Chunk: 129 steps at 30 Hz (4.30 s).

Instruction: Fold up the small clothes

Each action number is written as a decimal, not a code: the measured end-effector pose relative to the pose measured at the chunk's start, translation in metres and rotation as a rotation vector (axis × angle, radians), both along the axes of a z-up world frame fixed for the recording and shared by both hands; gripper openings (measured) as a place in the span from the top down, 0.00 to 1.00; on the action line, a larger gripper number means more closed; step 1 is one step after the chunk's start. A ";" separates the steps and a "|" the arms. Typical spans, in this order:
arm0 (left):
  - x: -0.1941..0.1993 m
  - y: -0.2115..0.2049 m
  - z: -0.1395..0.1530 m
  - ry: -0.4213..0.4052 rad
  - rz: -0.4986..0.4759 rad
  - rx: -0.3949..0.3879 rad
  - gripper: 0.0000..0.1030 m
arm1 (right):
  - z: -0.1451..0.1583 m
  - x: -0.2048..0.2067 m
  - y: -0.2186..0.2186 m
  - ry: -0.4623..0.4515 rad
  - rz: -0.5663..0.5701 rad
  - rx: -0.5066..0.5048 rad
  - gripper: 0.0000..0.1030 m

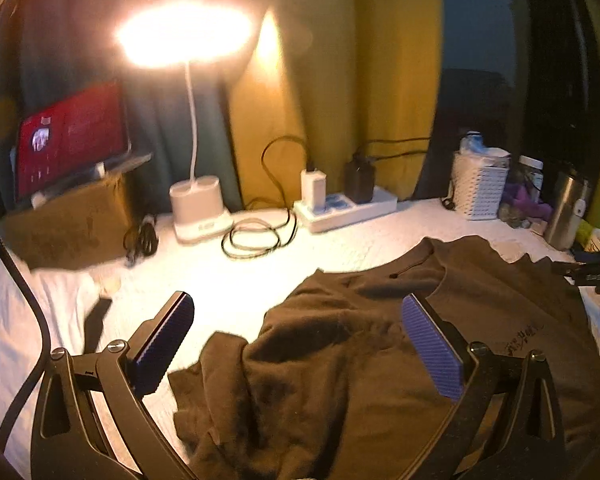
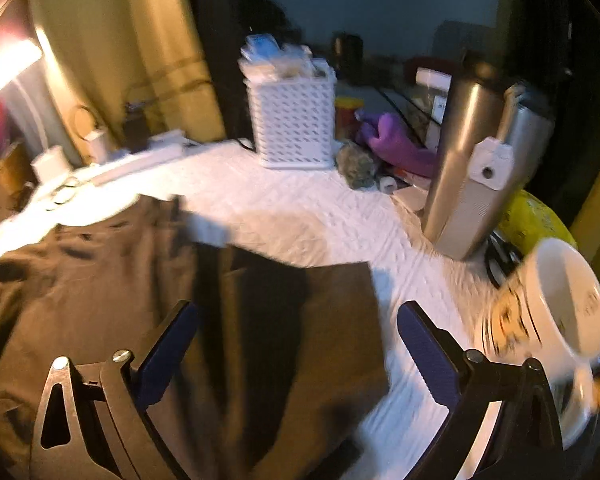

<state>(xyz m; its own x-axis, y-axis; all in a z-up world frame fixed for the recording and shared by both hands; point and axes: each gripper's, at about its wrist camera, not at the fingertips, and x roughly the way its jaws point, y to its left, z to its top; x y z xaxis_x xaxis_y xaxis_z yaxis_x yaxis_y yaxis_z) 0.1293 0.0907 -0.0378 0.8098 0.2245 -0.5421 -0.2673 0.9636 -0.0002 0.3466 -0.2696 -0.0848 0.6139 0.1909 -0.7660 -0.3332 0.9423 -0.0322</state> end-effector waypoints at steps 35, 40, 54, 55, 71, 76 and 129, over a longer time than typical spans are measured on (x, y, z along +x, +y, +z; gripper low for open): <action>-0.066 0.066 -0.006 -0.026 0.041 -0.118 0.01 | 0.087 -0.101 0.104 -0.163 0.174 0.043 0.93; -0.070 0.074 -0.012 -0.021 0.058 -0.118 0.01 | 0.065 -0.104 0.130 -0.110 0.215 0.047 0.93; -0.055 0.110 -0.043 0.082 0.092 -0.137 0.01 | -0.022 -0.110 0.176 0.135 0.288 0.071 0.93; -0.052 0.113 -0.048 0.095 0.090 -0.144 0.01 | -0.026 -0.110 0.177 0.149 0.294 0.069 0.93; -0.026 0.089 -0.094 0.297 -0.009 -0.130 0.54 | 0.016 -0.120 0.139 0.042 0.267 0.126 0.10; -0.032 0.098 -0.093 0.267 0.018 -0.186 0.93 | 0.020 -0.119 0.121 0.029 0.236 0.136 0.10; -0.004 -0.040 -0.013 0.129 -0.150 -0.177 0.94 | 0.018 -0.134 0.019 0.024 0.187 0.297 0.10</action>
<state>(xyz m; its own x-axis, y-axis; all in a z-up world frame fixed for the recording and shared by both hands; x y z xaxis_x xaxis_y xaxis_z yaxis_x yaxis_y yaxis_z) 0.1258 0.0504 -0.0511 0.7483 -0.0005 -0.6634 -0.1297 0.9806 -0.1471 0.2124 -0.2502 -0.0669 0.5294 0.5148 -0.6744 -0.4984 0.8319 0.2439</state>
